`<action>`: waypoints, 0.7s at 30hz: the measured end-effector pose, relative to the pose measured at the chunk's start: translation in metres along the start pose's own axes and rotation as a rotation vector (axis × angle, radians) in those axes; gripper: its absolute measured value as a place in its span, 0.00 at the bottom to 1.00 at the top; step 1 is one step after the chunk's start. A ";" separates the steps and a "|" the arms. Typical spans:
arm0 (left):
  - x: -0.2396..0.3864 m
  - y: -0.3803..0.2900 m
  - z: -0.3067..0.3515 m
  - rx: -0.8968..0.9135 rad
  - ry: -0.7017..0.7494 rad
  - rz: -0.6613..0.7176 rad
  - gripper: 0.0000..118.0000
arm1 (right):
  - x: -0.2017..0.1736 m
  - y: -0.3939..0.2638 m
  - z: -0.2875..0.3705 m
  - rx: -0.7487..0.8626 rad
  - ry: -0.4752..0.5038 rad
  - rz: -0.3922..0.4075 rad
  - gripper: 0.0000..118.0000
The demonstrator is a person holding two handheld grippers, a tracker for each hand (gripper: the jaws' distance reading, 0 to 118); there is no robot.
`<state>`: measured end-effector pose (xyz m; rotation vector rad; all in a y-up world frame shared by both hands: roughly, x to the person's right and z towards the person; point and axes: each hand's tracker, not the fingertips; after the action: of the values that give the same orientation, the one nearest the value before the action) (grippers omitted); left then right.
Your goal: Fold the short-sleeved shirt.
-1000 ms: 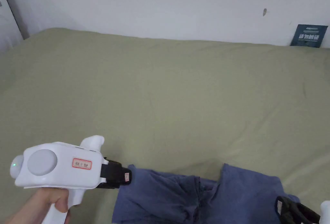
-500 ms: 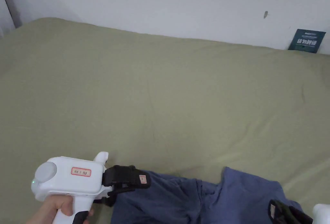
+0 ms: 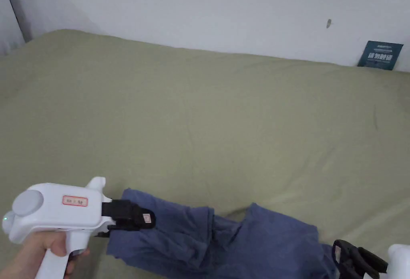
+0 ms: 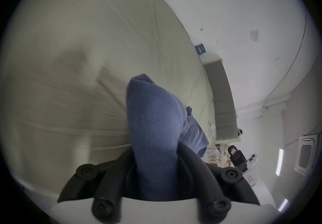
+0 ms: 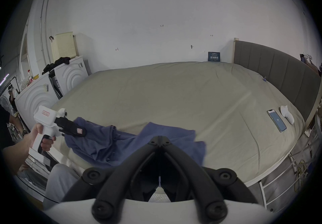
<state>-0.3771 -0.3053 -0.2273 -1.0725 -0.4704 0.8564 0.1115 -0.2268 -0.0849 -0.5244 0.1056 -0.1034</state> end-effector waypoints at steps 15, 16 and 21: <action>0.137 -0.024 0.029 0.006 0.651 -0.421 0.11 | -0.007 -0.008 0.007 0.026 0.067 0.018 0.02; 0.151 -0.027 0.015 -0.022 0.668 -0.418 0.11 | -0.005 -0.009 0.009 0.029 0.060 0.017 0.02; 0.192 -0.038 -0.054 -0.108 0.712 -0.516 0.11 | 0.012 -0.011 0.019 0.054 0.035 -0.028 0.02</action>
<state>-0.2091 -0.1914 -0.2278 -1.1986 -0.1689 -0.0284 0.1254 -0.2283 -0.0638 -0.4708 0.1296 -0.1427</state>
